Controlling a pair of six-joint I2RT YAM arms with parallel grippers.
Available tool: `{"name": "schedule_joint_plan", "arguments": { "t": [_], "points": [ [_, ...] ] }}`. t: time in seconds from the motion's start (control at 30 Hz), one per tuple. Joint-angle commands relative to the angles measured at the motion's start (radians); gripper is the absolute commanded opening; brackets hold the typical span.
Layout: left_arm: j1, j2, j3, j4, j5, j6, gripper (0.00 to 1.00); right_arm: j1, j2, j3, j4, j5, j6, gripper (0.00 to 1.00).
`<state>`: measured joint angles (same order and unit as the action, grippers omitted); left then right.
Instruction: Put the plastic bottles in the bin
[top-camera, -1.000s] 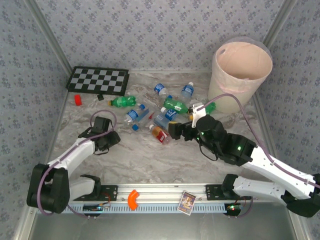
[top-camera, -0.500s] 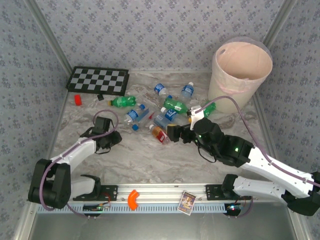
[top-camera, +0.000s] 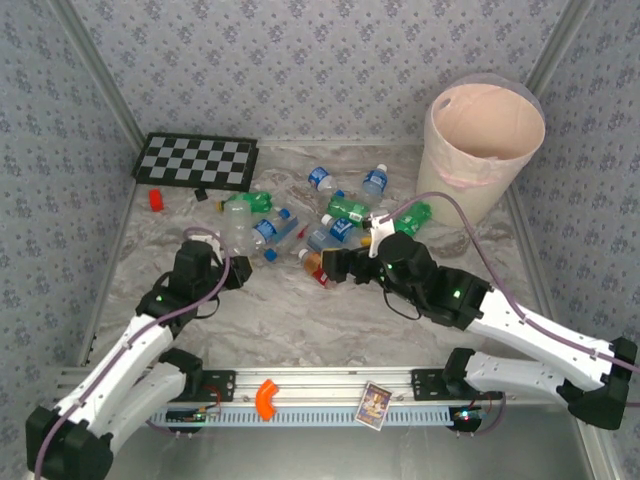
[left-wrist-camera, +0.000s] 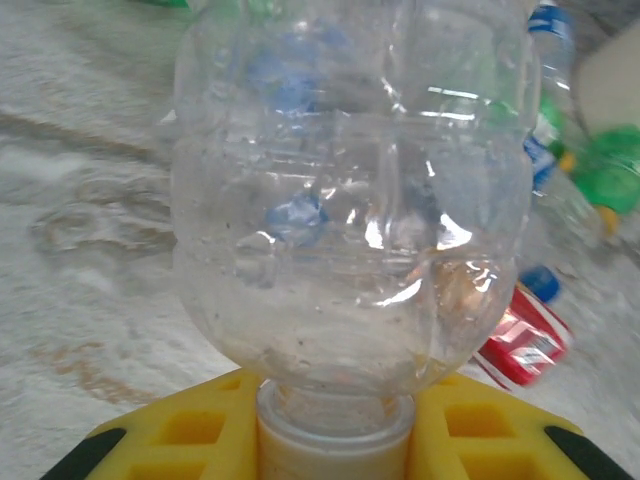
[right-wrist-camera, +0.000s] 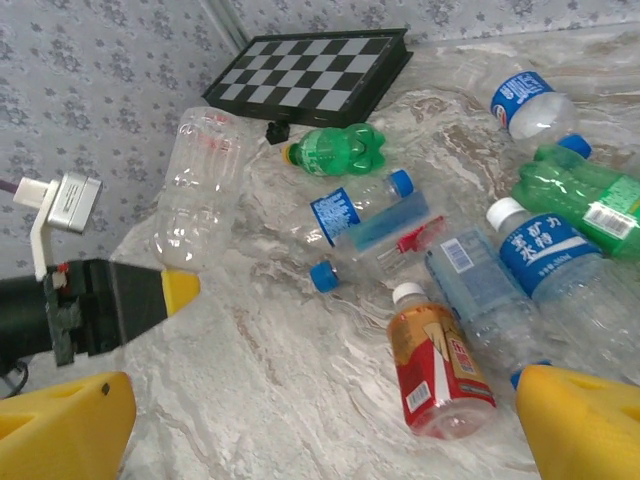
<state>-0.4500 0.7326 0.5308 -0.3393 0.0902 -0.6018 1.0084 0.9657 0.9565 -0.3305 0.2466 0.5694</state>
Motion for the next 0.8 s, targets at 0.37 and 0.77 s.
{"name": "schedule_joint_plan", "arguments": {
  "t": [0.37, 0.77],
  "points": [
    [-0.426, 0.039, 0.145, 0.092, -0.075, 0.167, 0.3, -0.065, 0.092, 0.023, 0.12, -0.247, 0.029, 1.0],
    [-0.546, 0.134, 0.182, 0.12, -0.075, 0.195, 0.3, -0.152, 0.155, 0.013, 0.186, -0.375, 0.126, 0.95]
  ]
}}
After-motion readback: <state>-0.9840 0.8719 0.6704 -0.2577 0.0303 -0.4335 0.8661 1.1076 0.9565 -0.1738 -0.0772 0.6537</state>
